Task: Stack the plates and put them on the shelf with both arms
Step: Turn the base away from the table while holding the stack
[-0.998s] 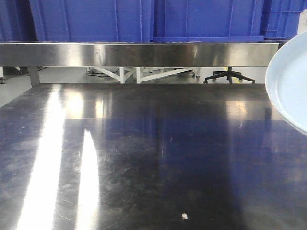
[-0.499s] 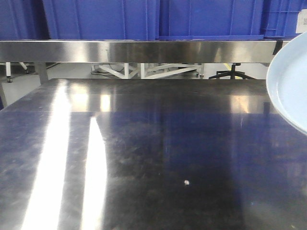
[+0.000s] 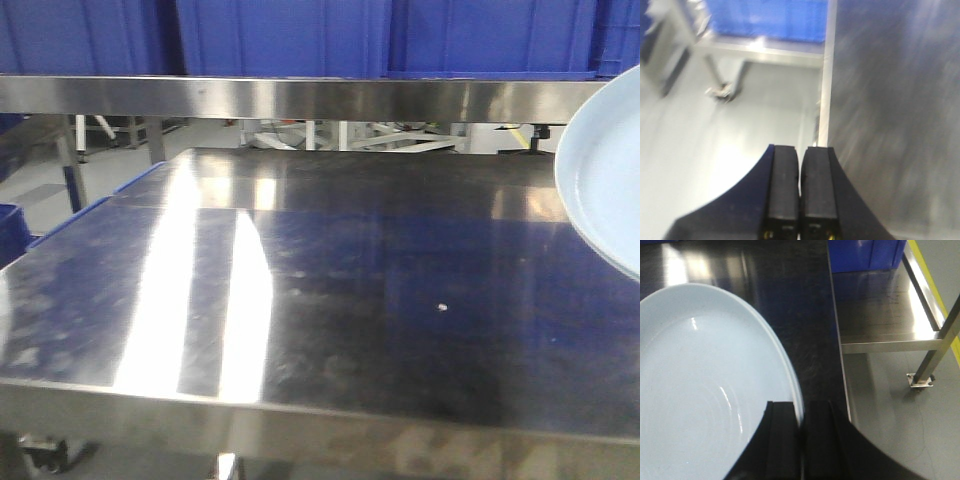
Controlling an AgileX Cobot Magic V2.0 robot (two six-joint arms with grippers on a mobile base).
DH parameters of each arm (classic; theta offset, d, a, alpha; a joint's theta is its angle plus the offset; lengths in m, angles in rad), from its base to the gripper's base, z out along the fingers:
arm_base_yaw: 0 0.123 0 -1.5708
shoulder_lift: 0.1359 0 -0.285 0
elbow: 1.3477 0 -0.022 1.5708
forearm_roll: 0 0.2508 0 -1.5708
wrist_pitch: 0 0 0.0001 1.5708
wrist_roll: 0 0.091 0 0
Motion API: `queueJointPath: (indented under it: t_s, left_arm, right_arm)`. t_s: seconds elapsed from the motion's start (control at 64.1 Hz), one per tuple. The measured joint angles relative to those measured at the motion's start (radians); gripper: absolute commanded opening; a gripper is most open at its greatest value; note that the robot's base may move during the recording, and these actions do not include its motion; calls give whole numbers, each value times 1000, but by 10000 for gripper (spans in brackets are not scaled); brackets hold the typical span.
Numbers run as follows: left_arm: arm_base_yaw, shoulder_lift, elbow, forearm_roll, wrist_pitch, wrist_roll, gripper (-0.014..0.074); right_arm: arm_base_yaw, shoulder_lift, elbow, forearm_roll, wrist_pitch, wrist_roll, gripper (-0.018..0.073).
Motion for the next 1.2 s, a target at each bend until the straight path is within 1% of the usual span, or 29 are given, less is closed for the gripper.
queueJointPath:
  t_s: [1.201]
  left_arm:
    - [0,0,0,0,0,0,87]
  right_arm:
    - [0,0,0,0,0,0,30]
